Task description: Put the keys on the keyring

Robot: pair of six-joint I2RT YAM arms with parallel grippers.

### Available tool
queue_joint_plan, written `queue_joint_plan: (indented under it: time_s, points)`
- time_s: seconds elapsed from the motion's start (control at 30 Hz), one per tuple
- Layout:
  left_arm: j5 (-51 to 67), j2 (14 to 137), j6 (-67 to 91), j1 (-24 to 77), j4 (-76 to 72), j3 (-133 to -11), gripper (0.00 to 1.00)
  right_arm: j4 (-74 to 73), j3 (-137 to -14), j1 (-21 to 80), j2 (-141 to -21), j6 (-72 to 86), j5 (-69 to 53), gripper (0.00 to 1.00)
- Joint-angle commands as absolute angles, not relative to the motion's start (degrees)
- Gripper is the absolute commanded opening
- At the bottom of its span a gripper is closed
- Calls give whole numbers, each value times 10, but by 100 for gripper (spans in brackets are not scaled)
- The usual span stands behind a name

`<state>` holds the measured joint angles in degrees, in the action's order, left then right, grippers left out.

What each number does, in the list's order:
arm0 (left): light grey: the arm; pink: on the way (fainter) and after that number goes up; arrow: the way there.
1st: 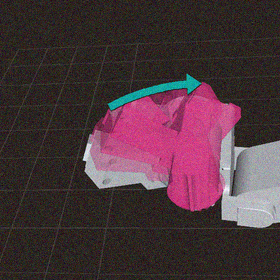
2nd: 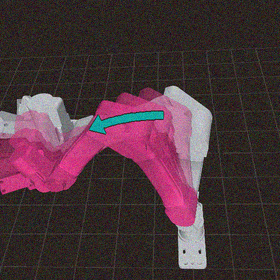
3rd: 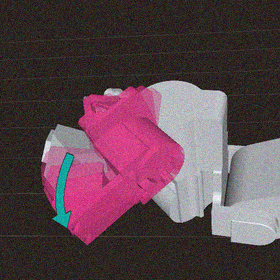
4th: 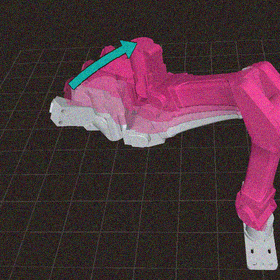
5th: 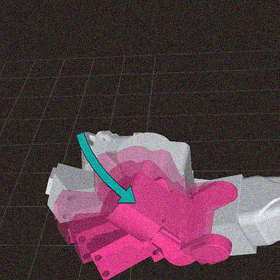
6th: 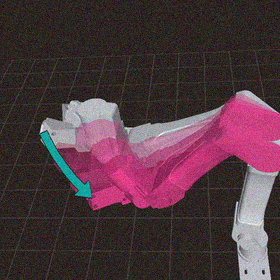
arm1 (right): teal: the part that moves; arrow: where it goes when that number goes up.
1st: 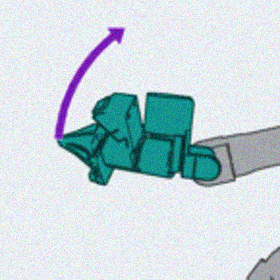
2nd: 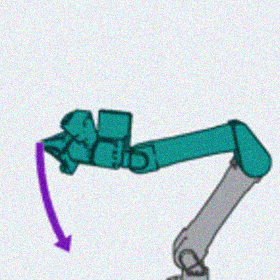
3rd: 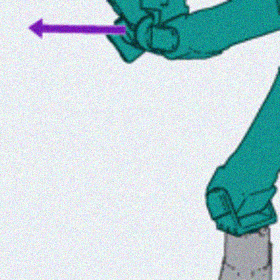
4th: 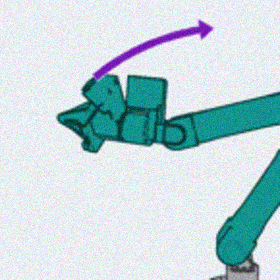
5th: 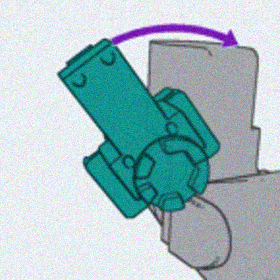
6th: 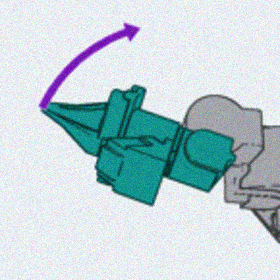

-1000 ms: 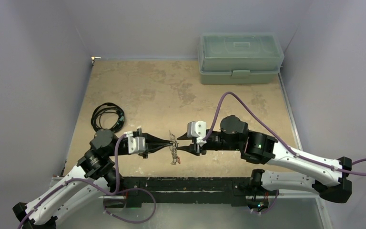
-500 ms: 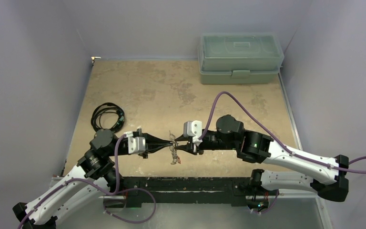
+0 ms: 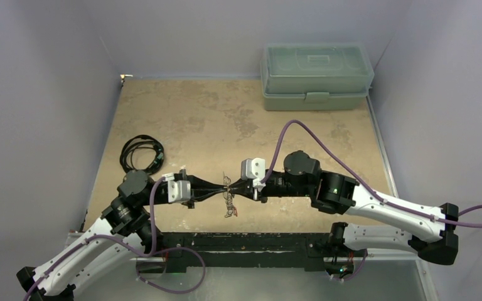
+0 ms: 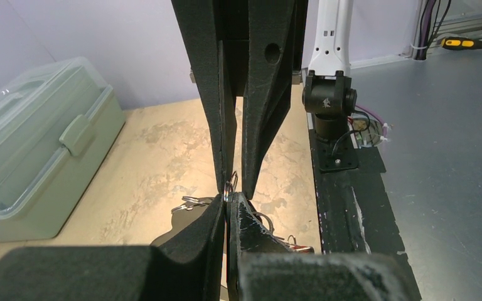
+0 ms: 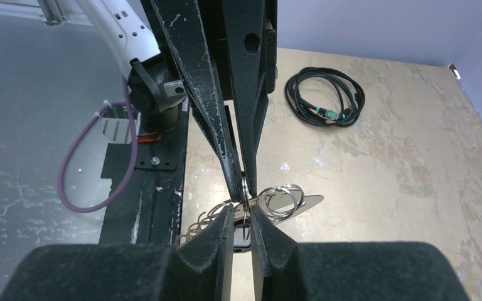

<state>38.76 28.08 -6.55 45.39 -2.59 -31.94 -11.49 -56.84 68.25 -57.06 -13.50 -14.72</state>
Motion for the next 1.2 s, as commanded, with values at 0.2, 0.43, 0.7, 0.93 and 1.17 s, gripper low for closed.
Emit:
queue_joint_plan:
  time_s: [0.2, 0.43, 0.7, 0.93, 1.17]
  points:
    - [389, 272, -49, 447, -81, -312, 0, -87, -572, 684, -581, -127, -167, 16]
    - [391, 273, -47, 446, -82, -312, 0, -85, -572, 684, -581, -125, -168, 14]
    - [389, 277, -49, 446, -76, -314, 1, -67, -564, 684, -559, -137, -167, 0]
    - [382, 275, -57, 446, -63, -323, 41, -138, -605, 684, -551, -140, -164, 0]
    - [371, 259, -90, 446, -7, -350, 53, -268, -684, 683, -602, -152, -163, 0]
